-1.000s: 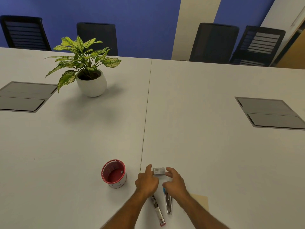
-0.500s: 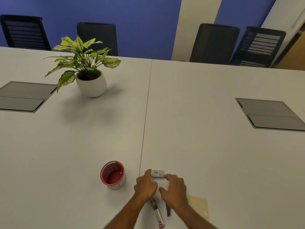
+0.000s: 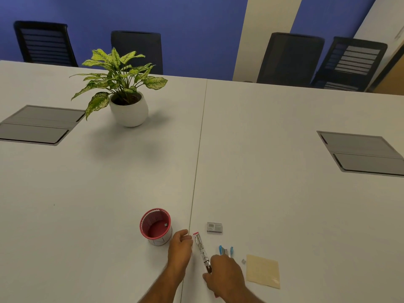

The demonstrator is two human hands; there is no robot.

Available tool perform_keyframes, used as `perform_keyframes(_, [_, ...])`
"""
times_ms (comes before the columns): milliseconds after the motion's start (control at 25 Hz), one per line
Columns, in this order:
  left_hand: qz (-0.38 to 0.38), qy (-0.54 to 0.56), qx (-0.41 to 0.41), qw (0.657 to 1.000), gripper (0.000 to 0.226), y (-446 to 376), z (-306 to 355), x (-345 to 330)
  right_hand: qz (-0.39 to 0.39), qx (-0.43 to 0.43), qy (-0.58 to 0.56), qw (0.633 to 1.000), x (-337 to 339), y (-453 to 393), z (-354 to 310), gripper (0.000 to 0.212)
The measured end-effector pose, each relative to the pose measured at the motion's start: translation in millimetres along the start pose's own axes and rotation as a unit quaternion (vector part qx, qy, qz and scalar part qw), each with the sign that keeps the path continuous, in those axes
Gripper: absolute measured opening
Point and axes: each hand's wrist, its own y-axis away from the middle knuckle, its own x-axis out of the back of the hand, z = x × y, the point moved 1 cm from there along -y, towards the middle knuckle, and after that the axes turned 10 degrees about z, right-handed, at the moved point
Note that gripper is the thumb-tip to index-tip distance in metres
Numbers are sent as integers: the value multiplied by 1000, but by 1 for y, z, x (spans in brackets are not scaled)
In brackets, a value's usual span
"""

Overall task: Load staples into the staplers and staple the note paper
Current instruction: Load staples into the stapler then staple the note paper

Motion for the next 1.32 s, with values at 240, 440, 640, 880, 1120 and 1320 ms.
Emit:
perform_keyframes(240, [-32, 72, 64, 995, 28, 13, -9, 3, 29, 7, -39, 999, 1, 8, 4, 20])
perform_keyframes(440, [-120, 152, 101, 976, 25, 22, -6, 6, 99, -9, -114, 988, 12, 29, 13, 23])
perform_keyframes(640, [-175, 182, 102, 962, 25, 35, 3, 8, 115, -23, -173, 978, 38, 46, 23, 14])
perform_keyframes(880, [-227, 189, 89, 951, 27, 48, 10, 4, 102, -34, -204, 973, 66, 57, 31, 19])
perform_keyframes(1120, [-255, 209, 67, 942, 28, 62, 16, -3, 2, -163, -544, 823, 92, 51, 19, 38])
perform_keyframes(1320, [-280, 192, 26, 940, 31, 75, 18, -8, 6, -181, -557, 811, 101, 42, 5, 45])
